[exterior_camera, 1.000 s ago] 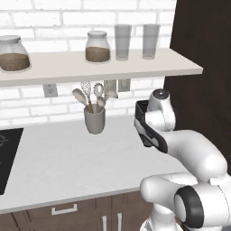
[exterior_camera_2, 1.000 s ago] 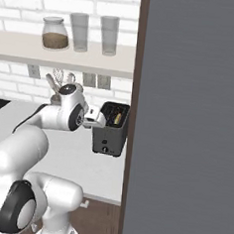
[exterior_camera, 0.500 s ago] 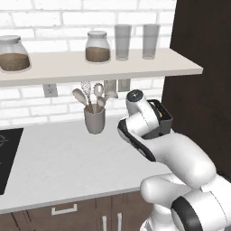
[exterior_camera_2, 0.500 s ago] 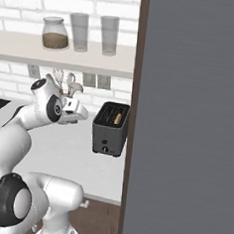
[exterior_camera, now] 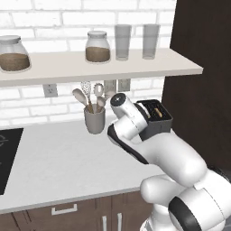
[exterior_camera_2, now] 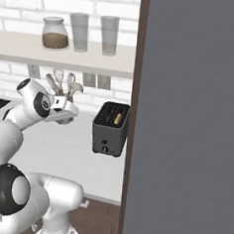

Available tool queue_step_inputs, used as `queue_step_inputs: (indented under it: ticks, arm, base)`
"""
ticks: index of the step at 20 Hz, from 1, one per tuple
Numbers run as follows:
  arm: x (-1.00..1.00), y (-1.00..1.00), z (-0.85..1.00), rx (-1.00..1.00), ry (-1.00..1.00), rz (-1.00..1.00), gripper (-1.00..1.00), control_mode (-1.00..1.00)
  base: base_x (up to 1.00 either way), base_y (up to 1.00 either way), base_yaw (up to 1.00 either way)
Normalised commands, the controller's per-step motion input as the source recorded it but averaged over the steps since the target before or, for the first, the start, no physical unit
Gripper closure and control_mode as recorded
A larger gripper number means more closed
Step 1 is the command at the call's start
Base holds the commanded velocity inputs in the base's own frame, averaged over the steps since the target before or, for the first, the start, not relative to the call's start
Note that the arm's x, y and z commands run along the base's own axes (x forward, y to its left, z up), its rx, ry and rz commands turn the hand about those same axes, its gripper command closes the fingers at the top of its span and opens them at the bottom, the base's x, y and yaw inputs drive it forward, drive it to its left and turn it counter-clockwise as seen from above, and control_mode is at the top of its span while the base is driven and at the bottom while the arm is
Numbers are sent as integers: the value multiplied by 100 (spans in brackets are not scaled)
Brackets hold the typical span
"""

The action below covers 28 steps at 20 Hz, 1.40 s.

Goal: Start the toaster. Once the lever pops up, take the bread to the plate on the dining counter.

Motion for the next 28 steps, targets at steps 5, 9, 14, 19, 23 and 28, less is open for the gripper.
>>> queue_step_inputs:
  ticks: [5, 9, 14, 19, 23, 28]
  arm:
    - [0, 0, 0, 0, 0, 0, -100, -100]
    - [0, 0, 0, 0, 0, 0, -100, -100]
    - [0, 0, 0, 0, 0, 0, -100, -100]
    - [0, 0, 0, 0, 0, 0, -100, -100]
    - [0, 0, 0, 0, 0, 0, -100, -100]
    - [0, 0, 0, 0, 0, 0, -100, -100]
  base:
    - [0, 0, 0]
    - [0, 0, 0]
    - [0, 0, 0]
    - [0, 0, 0]
    - [0, 0, 0]
    - [0, 0, 0]
